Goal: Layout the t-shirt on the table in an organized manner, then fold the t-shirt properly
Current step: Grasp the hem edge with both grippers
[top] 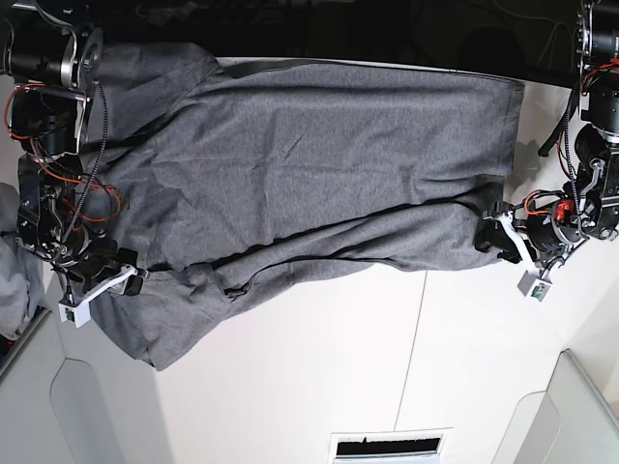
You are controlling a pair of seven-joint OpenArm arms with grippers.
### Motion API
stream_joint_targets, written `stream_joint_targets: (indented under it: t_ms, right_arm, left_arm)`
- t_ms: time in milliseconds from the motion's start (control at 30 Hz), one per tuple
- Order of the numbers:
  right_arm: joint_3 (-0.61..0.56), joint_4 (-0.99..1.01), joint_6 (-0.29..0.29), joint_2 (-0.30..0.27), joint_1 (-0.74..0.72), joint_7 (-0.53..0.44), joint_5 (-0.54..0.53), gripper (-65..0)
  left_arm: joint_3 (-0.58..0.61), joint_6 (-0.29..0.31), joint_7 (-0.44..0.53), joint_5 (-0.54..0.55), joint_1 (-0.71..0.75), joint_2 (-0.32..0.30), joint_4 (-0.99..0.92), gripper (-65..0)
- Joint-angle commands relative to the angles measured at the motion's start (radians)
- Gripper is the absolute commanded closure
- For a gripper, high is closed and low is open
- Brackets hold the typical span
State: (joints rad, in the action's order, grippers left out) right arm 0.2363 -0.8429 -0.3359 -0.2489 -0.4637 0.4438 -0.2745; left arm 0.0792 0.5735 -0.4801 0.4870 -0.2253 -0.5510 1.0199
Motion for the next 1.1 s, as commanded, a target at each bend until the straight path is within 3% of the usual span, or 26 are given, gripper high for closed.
stream_joint_targets:
  t_ms: [0, 100, 333, 633, 733, 900, 1067]
  right_arm:
    - [0.005, -0.007, -0.002, -0.011, -0.036, -0.026, 0.0, -27.2]
    - [0.005, 0.014, 0.027, -0.011, -0.056, -0.033, 0.031, -29.4]
    - [0.006, 0.098, 0.103, -0.023, -0.103, -0.078, 0.079, -30.5]
    - [0.006, 0.238, 0.105, -0.021, -0.16, -0.159, 0.092, -30.4]
    - [0.006, 0.27, 0.105, -0.014, -0.165, -0.18, 0.092, -30.4]
    - [0.006, 0.271, 0.104, -0.008, -0.172, -0.187, 0.091, -30.2]
    - [0.006, 0.245, 0.103, -0.008, -0.176, -0.187, 0.091, -23.4]
  left_arm:
    - [-0.006, -0.014, 0.017, 0.008, -0.021, -0.02, 0.011, -40.7]
    - [-0.006, -0.045, 0.032, -0.01, -0.021, -0.02, 0.011, -40.6]
    - [-0.006, -0.05, 0.035, -0.013, -0.021, -0.019, 0.011, -40.6]
    - [-0.006, -0.051, 0.035, -0.014, -0.021, -0.018, 0.011, -40.6]
    - [-0.007, -0.099, 0.037, -0.013, -0.022, -0.018, 0.011, -40.6]
    - [-0.015, -0.102, 0.043, -0.004, -0.036, -0.018, 0.011, -40.6]
    - [-0.015, -0.103, 0.043, -0.006, -0.04, -0.017, 0.011, -40.6]
